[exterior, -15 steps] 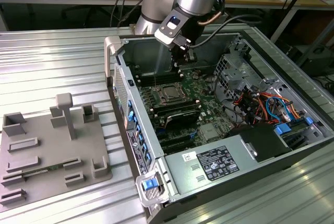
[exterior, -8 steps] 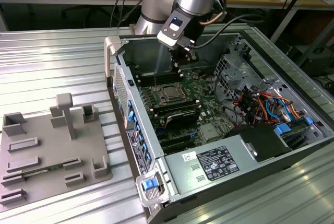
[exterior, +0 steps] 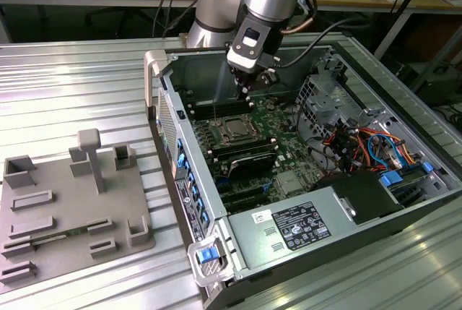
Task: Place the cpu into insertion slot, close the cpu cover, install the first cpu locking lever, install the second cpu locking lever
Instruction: 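Install the first cpu locking lever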
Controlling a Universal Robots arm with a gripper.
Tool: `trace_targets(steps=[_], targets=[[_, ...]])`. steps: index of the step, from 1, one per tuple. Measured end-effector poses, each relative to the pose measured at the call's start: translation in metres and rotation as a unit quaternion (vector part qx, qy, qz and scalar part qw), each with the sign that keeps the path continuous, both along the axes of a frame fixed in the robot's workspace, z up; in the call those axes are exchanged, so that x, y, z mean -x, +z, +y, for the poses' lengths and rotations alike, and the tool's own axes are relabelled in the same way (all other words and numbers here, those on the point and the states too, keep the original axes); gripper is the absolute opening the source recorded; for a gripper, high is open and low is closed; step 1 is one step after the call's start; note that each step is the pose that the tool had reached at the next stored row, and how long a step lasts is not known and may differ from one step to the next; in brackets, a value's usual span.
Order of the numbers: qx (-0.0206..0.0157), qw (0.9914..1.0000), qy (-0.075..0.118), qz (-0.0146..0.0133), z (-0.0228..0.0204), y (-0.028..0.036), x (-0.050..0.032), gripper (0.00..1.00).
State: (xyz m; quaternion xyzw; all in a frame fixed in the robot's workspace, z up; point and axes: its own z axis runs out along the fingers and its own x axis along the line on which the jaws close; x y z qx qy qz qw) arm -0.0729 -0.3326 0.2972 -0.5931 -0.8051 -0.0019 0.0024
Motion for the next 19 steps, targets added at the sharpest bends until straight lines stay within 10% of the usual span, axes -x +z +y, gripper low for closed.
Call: trace_targets(steps=[5, 9, 18, 19], targets=[[0.0000, 0.99872, 0.051, 0.0000, 0.0000, -0.0001, 0.0000, 0.11], [0.0000, 0.99562, 0.093, 0.0000, 0.0000, -0.0001, 0.0000, 0.11], [0.0000, 0.97986, 0.200, 0.0000, 0.0000, -0.0001, 0.0000, 0.11], [-0.0012, 0.97498, 0.222, -0.0003, 0.0000, -0.0005, -0.0001, 0.11]])
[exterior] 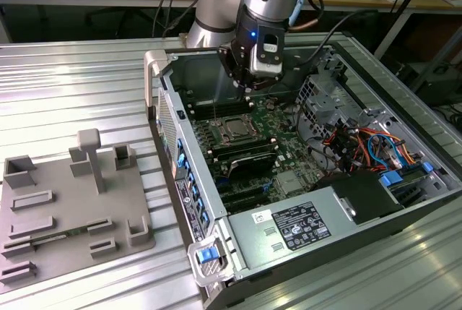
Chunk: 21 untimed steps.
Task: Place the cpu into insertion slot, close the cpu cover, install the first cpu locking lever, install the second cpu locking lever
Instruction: 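Install the first cpu locking lever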
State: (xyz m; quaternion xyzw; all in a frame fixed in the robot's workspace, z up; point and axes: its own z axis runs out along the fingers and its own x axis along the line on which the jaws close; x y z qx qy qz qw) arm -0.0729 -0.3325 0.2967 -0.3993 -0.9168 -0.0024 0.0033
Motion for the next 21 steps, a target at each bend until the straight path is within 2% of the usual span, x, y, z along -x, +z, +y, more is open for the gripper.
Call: trace_targets(steps=[2, 4, 6, 7, 9, 11, 13, 16, 18, 19, 21], targets=[[-0.0007, 0.99935, 0.036, 0.0000, 0.0000, -0.0007, 0.0000, 0.11], [-0.0007, 0.99856, 0.054, 0.0000, 0.0000, -0.0010, 0.0000, 0.11], [-0.0007, 0.99653, 0.083, 0.0000, 0.0000, -0.0015, 0.0001, 0.11], [-0.0007, 0.99582, 0.091, 0.0000, 0.0000, -0.0017, 0.0001, 0.11], [-0.0007, 0.99370, 0.112, 0.0001, 0.0000, -0.0021, 0.0000, 0.11], [-0.0007, 0.99100, 0.134, 0.0001, 0.0000, -0.0025, 0.0001, 0.11], [-0.0007, 0.98728, 0.159, 0.0001, 0.0000, -0.0029, 0.0001, 0.11], [-0.0007, 0.98228, 0.187, 0.0001, 0.0000, -0.0034, 0.0000, 0.11], [-0.0007, 0.97841, 0.207, 0.0001, 0.0000, -0.0037, 0.0001, 0.11], [-0.0007, 0.97544, 0.220, 0.0001, 0.0000, -0.0039, 0.0001, 0.11], [-0.0007, 0.97062, 0.241, 0.0001, 0.0000, -0.0043, 0.0000, 0.11]])
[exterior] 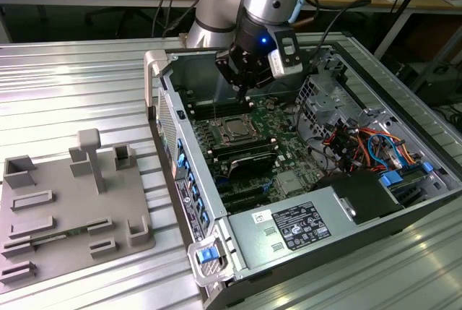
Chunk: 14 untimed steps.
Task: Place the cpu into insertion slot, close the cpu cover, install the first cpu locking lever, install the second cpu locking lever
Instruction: 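Install the first cpu locking lever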
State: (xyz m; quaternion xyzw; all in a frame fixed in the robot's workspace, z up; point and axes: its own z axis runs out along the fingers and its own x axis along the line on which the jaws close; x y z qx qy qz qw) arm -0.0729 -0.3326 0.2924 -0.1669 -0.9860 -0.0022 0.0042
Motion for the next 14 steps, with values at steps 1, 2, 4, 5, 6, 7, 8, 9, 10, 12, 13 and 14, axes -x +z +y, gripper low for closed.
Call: trace_targets(steps=[1, 2, 4, 5, 6, 7, 8, 9, 10, 12, 13, 14], targets=[[0.0001, 0.99991, 0.014, 0.0000, 0.0000, -0.0002, 0.0000, 0.11], [0.0000, 0.99973, 0.023, 0.0000, 0.0000, -0.0004, 0.0000, 0.11], [0.0000, 0.99889, 0.047, 0.0000, 0.0000, -0.0008, 0.0000, 0.11], [0.0000, 0.99844, 0.056, 0.0000, 0.0000, -0.0009, 0.0000, 0.11], [0.0000, 0.99741, 0.072, 0.0001, 0.0000, -0.0011, 0.0000, 0.11], [0.0001, 0.99679, 0.080, 0.0001, 0.0000, -0.0011, 0.0000, 0.11], [0.0001, 0.99670, 0.081, 0.0001, 0.0000, -0.0011, 0.0000, 0.11], [0.0000, 0.99670, 0.081, 0.0000, 0.0000, -0.0012, 0.0000, 0.11], [0.0000, 0.99670, 0.081, 0.0000, 0.0000, -0.0012, 0.0000, 0.11], [0.0000, 0.99668, 0.081, 0.0000, 0.0000, -0.0012, 0.0000, 0.11], [0.0000, 0.99644, 0.084, 0.0000, 0.0000, -0.0012, 0.0001, 0.11], [0.0000, 0.99599, 0.089, 0.0000, 0.0000, -0.0013, 0.0001, 0.11]])
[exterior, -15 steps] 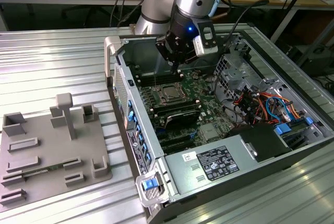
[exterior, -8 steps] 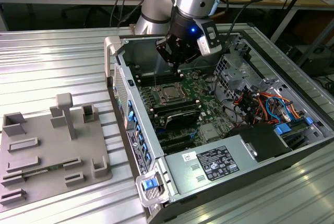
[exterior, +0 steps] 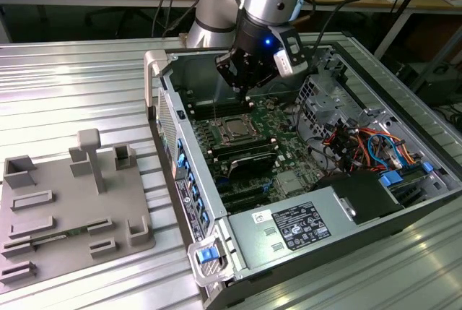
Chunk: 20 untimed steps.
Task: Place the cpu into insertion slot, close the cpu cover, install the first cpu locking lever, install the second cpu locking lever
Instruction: 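Install the first cpu locking lever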
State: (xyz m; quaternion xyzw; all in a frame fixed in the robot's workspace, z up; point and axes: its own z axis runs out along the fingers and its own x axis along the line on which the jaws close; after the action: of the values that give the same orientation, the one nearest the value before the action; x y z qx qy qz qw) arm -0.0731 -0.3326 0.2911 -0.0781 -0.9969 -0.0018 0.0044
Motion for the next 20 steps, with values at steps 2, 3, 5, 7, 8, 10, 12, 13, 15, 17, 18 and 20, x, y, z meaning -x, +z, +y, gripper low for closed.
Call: trace_targets(steps=[2, 3, 5, 7, 8, 10, 12, 13, 15, 17, 18, 20], targets=[[-0.0002, 0.99964, 0.027, -0.0001, 0.0000, -0.0008, 0.0000, 0.11], [-0.0001, 0.99939, 0.035, -0.0001, 0.0000, -0.0011, 0.0001, 0.11], [-0.0009, 0.99894, 0.046, 0.0000, 0.0000, -0.0019, 0.0010, 0.11], [-0.0016, 0.99868, 0.051, -0.0001, 0.0000, -0.0024, 0.0037, 0.11], [-0.0017, 0.99857, 0.054, -0.0001, 0.0000, -0.0024, 0.0059, 0.11], [-0.0017, 0.99835, 0.057, -0.0001, 0.0000, -0.0026, 0.0089, 0.11], [-0.0017, 0.99764, 0.069, 0.0000, 0.0000, -0.0034, 0.0112, 0.11], [-0.0017, 0.99707, 0.076, 0.0000, 0.0000, -0.0040, 0.0114, 0.11], [-0.0025, 0.99511, 0.099, -0.0001, 0.0000, -0.0069, 0.0123, 0.11], [-0.0024, 0.99491, 0.101, 0.0000, 0.0000, -0.0071, 0.0188, 0.11], [-0.0025, 0.99484, 0.101, 0.0000, 0.0000, -0.0074, 0.0252, 0.11], [-0.0025, 0.99460, 0.104, 0.0000, 0.0000, -0.0080, 0.0346, 0.11]])
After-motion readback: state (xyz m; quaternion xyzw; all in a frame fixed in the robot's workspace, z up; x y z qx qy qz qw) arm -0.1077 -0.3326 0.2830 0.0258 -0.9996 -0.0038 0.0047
